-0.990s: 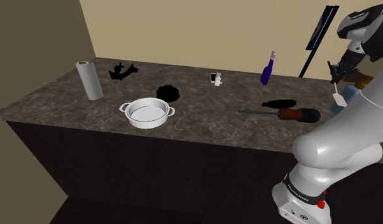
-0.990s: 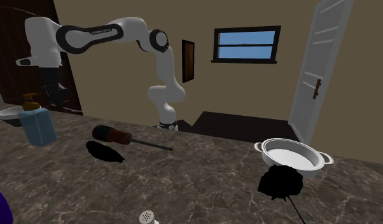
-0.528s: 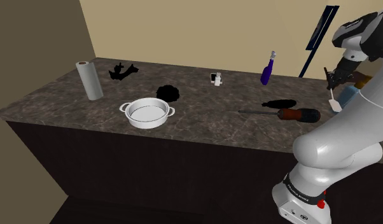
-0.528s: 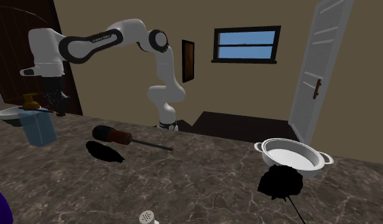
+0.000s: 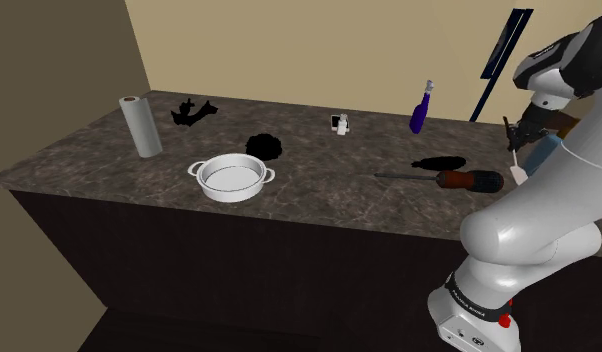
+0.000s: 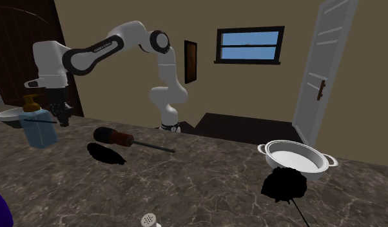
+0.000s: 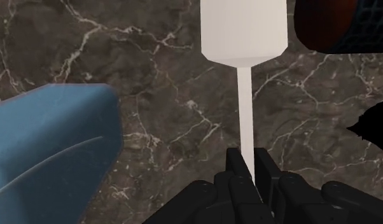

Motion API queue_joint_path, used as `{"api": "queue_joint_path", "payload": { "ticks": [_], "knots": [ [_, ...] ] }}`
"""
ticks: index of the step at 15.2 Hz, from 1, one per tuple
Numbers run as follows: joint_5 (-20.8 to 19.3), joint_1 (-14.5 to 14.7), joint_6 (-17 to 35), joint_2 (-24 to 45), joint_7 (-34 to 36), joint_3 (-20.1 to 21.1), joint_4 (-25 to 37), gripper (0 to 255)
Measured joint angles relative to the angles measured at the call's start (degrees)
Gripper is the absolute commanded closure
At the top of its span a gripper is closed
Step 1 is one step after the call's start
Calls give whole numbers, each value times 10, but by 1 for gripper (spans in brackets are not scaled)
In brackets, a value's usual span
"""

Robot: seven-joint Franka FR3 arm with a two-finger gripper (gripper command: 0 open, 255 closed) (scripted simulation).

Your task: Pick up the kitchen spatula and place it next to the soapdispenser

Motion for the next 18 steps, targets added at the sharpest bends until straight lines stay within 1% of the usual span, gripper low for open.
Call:
{"api": "queue_joint_path", "payload": {
  "ticks": [11,18],
  "knots": [
    [35,-2,80,41,-25,-2,-50,255],
    [72,-8,131,79,-53,1,-74,255]
  ]
}}
